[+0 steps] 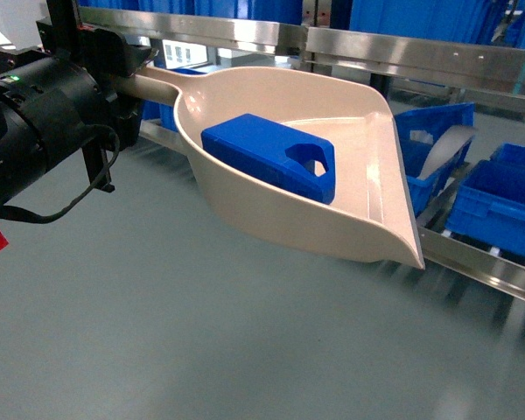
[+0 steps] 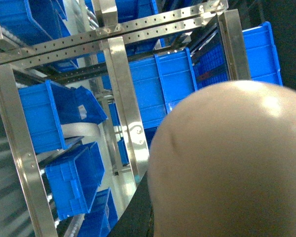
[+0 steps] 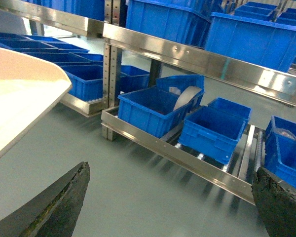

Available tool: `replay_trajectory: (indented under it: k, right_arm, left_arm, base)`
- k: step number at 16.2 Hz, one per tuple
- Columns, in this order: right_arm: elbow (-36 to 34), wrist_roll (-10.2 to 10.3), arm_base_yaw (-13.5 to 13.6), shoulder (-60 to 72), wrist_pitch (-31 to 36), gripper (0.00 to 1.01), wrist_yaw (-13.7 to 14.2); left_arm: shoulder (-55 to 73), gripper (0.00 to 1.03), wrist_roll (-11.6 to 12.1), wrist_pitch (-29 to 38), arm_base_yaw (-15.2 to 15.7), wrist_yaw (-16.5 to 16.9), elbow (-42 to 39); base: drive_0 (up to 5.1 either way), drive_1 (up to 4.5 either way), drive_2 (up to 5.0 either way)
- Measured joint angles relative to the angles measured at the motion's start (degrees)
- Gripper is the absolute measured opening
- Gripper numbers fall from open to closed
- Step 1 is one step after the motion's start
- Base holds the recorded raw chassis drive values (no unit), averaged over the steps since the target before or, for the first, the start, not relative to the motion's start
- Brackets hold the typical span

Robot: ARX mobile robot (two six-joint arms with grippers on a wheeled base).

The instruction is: Place part in tray to right shelf

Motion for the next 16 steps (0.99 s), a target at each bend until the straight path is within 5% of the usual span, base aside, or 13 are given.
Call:
replay_trajectory:
  k: [16]
  right_arm:
    - [0.00, 0.00, 0.00, 0.00, 0.00, 0.98, 0.00]
  left_arm:
    - [0.00, 0.14, -0.02, 0.02, 0.02, 0.07, 0.00]
  base:
    - [-1.6, -1.59, -1.6]
